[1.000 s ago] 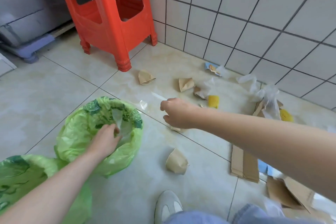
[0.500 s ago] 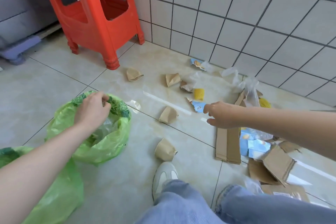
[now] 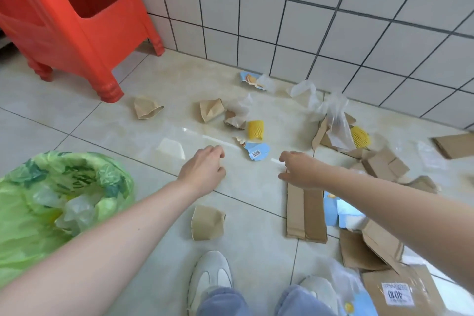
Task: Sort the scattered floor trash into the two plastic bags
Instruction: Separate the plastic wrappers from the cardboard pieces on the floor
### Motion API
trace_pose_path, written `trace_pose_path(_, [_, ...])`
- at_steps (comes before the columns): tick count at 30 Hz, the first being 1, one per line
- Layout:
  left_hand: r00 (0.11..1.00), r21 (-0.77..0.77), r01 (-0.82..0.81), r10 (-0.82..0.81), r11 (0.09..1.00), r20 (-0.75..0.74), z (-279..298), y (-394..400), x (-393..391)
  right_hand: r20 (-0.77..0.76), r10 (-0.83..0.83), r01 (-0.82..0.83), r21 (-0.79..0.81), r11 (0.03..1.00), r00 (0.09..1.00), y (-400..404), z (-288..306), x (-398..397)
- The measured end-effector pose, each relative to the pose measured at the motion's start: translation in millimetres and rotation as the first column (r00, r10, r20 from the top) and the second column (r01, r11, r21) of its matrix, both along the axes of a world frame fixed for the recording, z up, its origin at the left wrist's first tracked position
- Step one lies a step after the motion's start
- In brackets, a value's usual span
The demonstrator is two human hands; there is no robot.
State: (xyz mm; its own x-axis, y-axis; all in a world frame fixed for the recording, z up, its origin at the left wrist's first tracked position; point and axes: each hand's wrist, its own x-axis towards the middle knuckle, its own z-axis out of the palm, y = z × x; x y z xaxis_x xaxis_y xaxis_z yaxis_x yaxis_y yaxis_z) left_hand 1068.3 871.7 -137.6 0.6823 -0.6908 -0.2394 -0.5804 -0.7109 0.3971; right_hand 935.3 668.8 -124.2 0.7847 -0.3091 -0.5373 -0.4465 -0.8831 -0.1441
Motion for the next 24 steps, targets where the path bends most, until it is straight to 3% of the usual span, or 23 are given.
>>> trace_pose_path(8, [0.978, 0.192, 0.202, -0.208, 0.96, 0.014, -46.3, -77.9, 40.0, 0.036, -0.058, 0.056, 0.048, 0.997, 0.998, -34.7, -61.4, 38.2])
trace_pose_path(13, [0.975, 0.154, 0.196, -0.209, 0.968, 0.076, -71.4, -121.2, 81.6, 0.114, -0.079, 0.073, 0.057, 0.996, 0.99, -55.8, -89.6, 78.1])
trace_pose_path(19, [0.966, -0.06, 0.137, -0.119, 0.989, 0.231, -93.5, -170.2, 108.7, 0.152, -0.132, 0.128, 0.038, 0.991, 0.98, -70.9, -119.7, 125.0])
trace_pose_path(24, [0.983, 0.087, 0.116, -0.127, 0.989, 0.132, -121.2, -189.6, 126.2, 0.17, -0.148, 0.132, 0.102, 0.986, 0.974, -70.6, -142.1, 152.0])
